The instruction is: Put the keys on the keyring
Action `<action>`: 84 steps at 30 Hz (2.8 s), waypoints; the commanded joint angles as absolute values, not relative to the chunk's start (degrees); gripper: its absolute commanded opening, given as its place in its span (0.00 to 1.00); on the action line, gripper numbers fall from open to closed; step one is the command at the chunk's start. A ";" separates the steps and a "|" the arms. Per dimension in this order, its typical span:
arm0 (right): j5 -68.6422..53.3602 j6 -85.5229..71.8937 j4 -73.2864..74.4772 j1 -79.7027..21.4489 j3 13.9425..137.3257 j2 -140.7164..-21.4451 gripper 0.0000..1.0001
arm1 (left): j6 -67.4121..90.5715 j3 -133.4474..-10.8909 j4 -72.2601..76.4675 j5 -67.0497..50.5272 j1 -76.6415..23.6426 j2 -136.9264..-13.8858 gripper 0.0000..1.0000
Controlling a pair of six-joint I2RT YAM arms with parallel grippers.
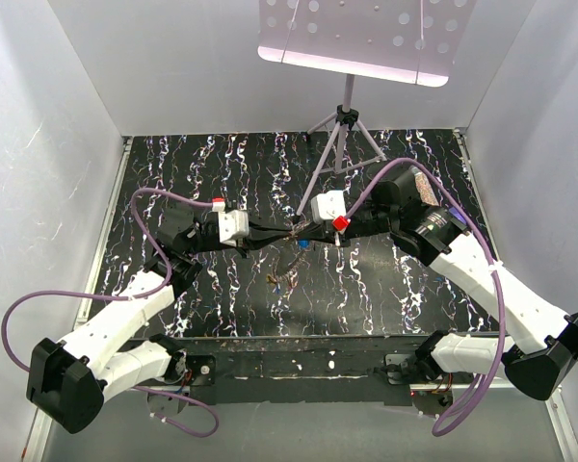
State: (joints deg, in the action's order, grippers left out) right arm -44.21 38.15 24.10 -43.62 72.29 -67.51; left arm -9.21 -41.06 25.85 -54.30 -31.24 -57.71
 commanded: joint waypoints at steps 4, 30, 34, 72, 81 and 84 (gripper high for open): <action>-44.83 40.87 23.11 -45.35 75.15 -67.32 0.01 | -7.38 -45.70 24.26 -51.24 -31.90 -58.18 0.00; -37.09 45.00 25.66 -45.97 74.53 -65.65 0.01 | 5.97 -45.18 33.74 -48.60 -29.88 -58.01 0.00; -35.95 44.65 24.97 -46.14 74.01 -65.48 0.01 | 8.69 -43.95 37.60 -47.99 -29.36 -58.01 0.00; -62.40 0.88 15.64 -26.29 76.99 -67.85 0.68 | 39.09 -39.99 66.34 -51.34 -24.43 -68.99 0.00; -60.91 4.11 36.97 -20.84 81.90 -68.55 0.68 | 53.26 -38.76 63.92 -47.28 -24.96 -68.56 0.00; -55.48 12.64 49.19 -19.25 86.56 -71.79 0.68 | 53.17 -39.20 59.08 -47.11 -26.36 -67.59 0.00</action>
